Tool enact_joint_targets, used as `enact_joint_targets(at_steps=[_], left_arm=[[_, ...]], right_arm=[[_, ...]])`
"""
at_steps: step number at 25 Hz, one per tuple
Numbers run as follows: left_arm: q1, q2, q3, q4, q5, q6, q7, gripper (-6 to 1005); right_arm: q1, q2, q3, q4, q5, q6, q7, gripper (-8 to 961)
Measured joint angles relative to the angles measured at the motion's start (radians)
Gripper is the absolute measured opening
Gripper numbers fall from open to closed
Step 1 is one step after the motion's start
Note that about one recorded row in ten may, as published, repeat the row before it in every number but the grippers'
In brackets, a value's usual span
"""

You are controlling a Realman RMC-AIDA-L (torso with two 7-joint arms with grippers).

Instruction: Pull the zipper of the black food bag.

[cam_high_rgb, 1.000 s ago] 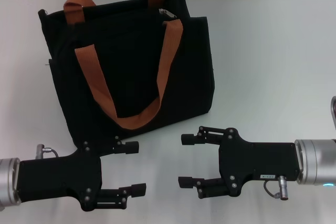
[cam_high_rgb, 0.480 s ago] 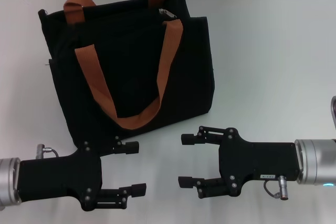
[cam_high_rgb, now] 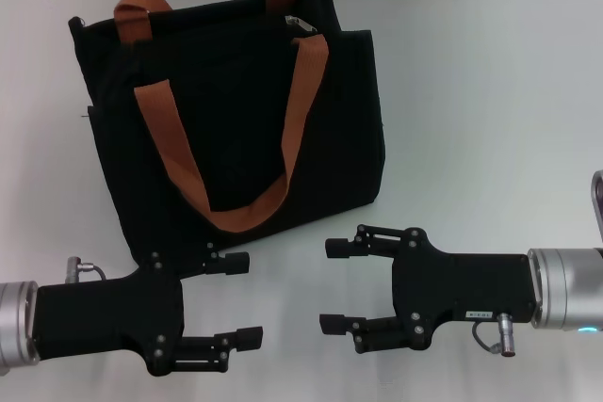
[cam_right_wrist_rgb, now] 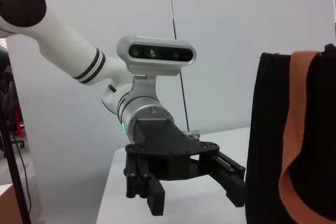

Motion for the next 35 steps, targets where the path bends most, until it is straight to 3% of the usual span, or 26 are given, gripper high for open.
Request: enact_joint_targets(at_steps=[35], left_arm=[[0.002,-0.003,0.0,0.0,0.003,-0.008,0.0,815]], right_arm=[[0.004,0.002,0.002,0.002,0.001,-0.007,-0.002,806]])
